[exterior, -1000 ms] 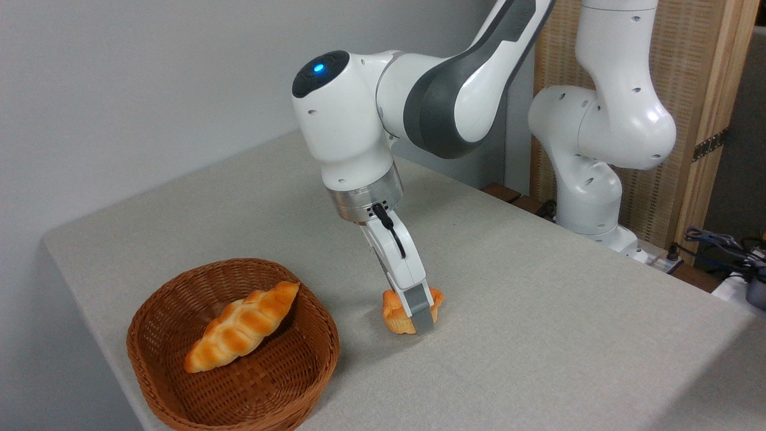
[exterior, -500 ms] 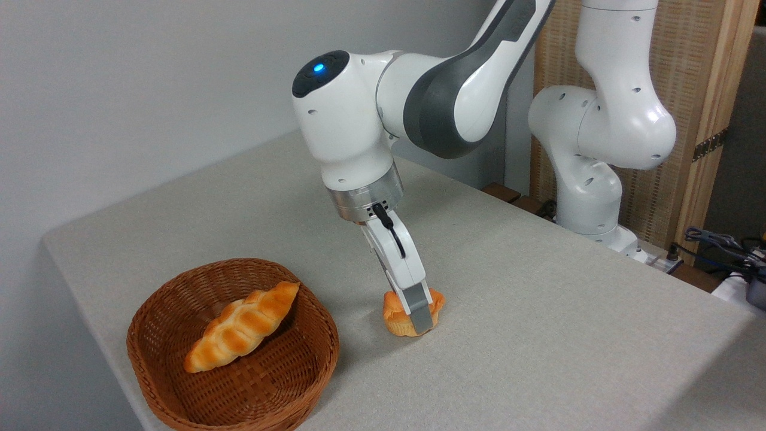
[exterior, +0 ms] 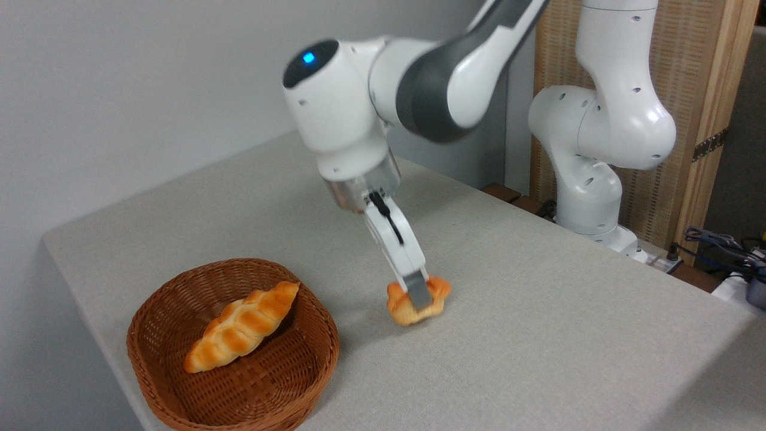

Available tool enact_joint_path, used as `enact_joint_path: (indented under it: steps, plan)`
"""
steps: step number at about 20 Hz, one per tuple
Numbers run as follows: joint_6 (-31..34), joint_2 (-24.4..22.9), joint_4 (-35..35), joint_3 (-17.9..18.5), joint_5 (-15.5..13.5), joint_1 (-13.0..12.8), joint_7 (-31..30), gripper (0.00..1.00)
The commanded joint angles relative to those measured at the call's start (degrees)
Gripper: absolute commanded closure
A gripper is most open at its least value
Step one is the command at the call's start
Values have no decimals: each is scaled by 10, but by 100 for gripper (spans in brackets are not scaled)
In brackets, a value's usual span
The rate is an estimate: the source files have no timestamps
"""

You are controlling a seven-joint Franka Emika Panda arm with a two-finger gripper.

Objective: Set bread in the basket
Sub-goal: 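Carry the bun over the wicker basket and lower it inside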

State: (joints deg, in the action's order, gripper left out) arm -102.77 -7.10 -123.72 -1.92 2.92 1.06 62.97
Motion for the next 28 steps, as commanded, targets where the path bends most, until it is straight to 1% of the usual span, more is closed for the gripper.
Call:
enact_joint_path:
  steps: [1, 2, 3, 5, 6, 7, 8, 9, 10, 11, 12, 13, 14, 15, 16, 18, 28]
  plan:
    - [101, 3, 119, 3, -42, -6, 15, 61]
    - [100, 10, 141, 3, -66, -6, 10, 61]
    - [100, 21, 159, 3, -81, -6, 5, 61]
    - [93, 46, 203, 9, -92, -6, -20, 60]
    - [76, 64, 227, 9, -96, -4, -36, 59]
    - [46, 79, 242, 9, -99, -4, -53, 55]
    - [2, 88, 242, 9, -99, -3, -66, 54]
    - [-46, 92, 241, 10, -99, -2, -72, 51]
    - [-81, 101, 238, 10, -99, -1, -73, 50]
    - [-101, 108, 238, 10, -99, -1, -72, 49]
    - [-110, 115, 238, 13, -99, 0, -72, 40]
    - [-123, 125, 238, 16, -99, 0, -70, 28]
    - [-133, 132, 237, 16, -99, 0, -70, 23]
    - [-144, 137, 234, 15, -96, -1, -69, 13]
    - [-152, 139, 224, 15, -94, -1, -68, 0]
    - [-161, 138, 220, 13, -95, -1, -69, 0]
    - [-158, 134, 222, 10, -98, -1, -76, 0]
